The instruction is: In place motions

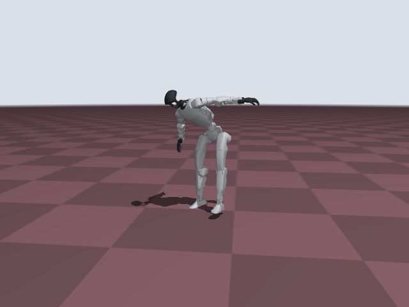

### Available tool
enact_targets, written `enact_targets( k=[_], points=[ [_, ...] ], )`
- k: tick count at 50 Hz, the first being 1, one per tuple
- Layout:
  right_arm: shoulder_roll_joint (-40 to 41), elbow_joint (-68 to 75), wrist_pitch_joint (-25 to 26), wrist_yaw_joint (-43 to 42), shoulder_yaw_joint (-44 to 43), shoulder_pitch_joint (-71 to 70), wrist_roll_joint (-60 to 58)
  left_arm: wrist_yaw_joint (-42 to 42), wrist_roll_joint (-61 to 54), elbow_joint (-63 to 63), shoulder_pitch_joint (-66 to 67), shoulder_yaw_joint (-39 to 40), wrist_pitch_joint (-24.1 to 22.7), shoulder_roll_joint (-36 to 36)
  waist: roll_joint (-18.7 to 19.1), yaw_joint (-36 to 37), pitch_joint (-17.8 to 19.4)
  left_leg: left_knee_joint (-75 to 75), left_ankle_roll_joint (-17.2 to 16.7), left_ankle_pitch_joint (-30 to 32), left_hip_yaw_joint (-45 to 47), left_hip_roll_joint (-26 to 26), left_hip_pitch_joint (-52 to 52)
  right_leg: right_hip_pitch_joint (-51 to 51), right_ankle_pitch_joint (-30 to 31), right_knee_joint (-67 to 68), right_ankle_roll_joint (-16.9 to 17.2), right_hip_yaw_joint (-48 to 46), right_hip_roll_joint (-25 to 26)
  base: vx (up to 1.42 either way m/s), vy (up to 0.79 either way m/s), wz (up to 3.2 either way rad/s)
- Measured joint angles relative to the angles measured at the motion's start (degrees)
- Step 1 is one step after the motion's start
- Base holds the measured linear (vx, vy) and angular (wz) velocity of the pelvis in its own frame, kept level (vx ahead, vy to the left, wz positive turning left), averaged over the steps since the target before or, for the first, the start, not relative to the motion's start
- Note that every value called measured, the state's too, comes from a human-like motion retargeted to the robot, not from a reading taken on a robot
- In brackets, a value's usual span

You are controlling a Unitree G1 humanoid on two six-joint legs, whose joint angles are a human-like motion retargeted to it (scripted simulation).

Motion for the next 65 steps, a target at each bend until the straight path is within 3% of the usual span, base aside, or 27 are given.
enact_targets(
  k=[7, 13, 18, 28, 38, 53, 60, 65],
  points=[
    [-6.22, -1.02, -0.57, 2.79, -3.38, -5.94, 6.25, 0.41, -0.97, 1.37, -3.79, -1.25, 0.22, -0.44, 7.24, 15.54, 0.00, -0.82, -2.03, 3.50, -4.36, -0.25, -9.25, -6.28, -5.06, 6.22, -1.23, -7.66, -0.89, 0.20, -0.39, 0.99],
    [-10.00, -3.26, -0.07, 6.15, -2.05, -16.54, 11.86, 3.88, -5.22, 3.38, -8.66, -3.85, -0.85, -1.94, 6.94, 28.21, 0.00, -1.23, -2.39, 5.36, -7.40, 0.42, -19.63, -15.33, -7.15, 8.49, -1.91, -9.83, 0.27, 0.20, -0.60, 0.48],
    [-17.01, -5.08, 0.08, 6.44, -3.13, -18.80, 13.20, 5.47, -6.83, 3.34, -13.60, -9.05, -1.09, -1.07, 8.83, 39.48, 0.00, -1.66, -2.40, 7.19, -11.56, 0.17, -26.98, -20.97, -9.78, 11.25, -1.76, -12.29, 1.03, 0.40, -0.62, 0.70],
    [-25.07, -6.45, 0.51, 6.15, -5.97, -19.69, 16.90, 9.38, -16.48, 7.86, -14.22, -5.84, -5.22, -2.82, 11.38, 49.55, 0.00, -3.05, -5.33, 10.35, -17.72, -2.03, -36.31, -30.59, -18.01, 22.11, 0.37, -11.05, -0.34, 0.39, -0.35, 0.98],
    [-28.98, -6.59, 1.09, 7.38, -14.36, -13.28, 18.20, 10.79, -24.16, 11.61, -17.22, -5.00, -7.98, -1.63, 15.77, 58.72, 0.00, -3.59, -7.75, 11.03, -20.61, -3.88, -40.41, -35.72, -24.37, 29.44, 1.40, -9.95, -1.16, 0.20, -0.30, 0.87],
    [-27.68, -9.05, 0.55, 9.95, -19.50, -7.63, 16.59, 11.71, -22.31, 10.95, -21.85, -7.91, -9.05, -1.48, 16.10, 61.29, 0.00, -2.90, -7.87, 10.10, -20.39, -2.51, -38.29, -35.08, -24.57, 30.35, -0.06, -9.87, -1.24, -0.14, -0.06, -0.10],
    [-22.11, -7.82, -0.03, 7.62, -17.65, -3.44, 13.45, 13.45, -17.41, 10.31, -21.89, -8.43, -9.50, 2.41, 10.01, 55.73, 0.00, -1.71, -6.26, 8.36, -19.68, -0.48, -33.46, -30.17, -20.98, 25.80, 0.20, -8.66, 0.65, -0.28, 0.03, -0.87],
    [-12.36, -7.90, -0.96, 6.25, -19.10, 2.17, 11.88, 14.67, -14.86, 7.81, -22.33, -5.24, -8.96, 7.21, 4.65, 48.68, 0.00, -1.14, -4.93, 6.91, -18.12, 0.70, -26.58, -23.07, -18.29, 21.72, 0.43, -7.27, 2.60, -0.22, 0.08, -0.75]
  ],
)
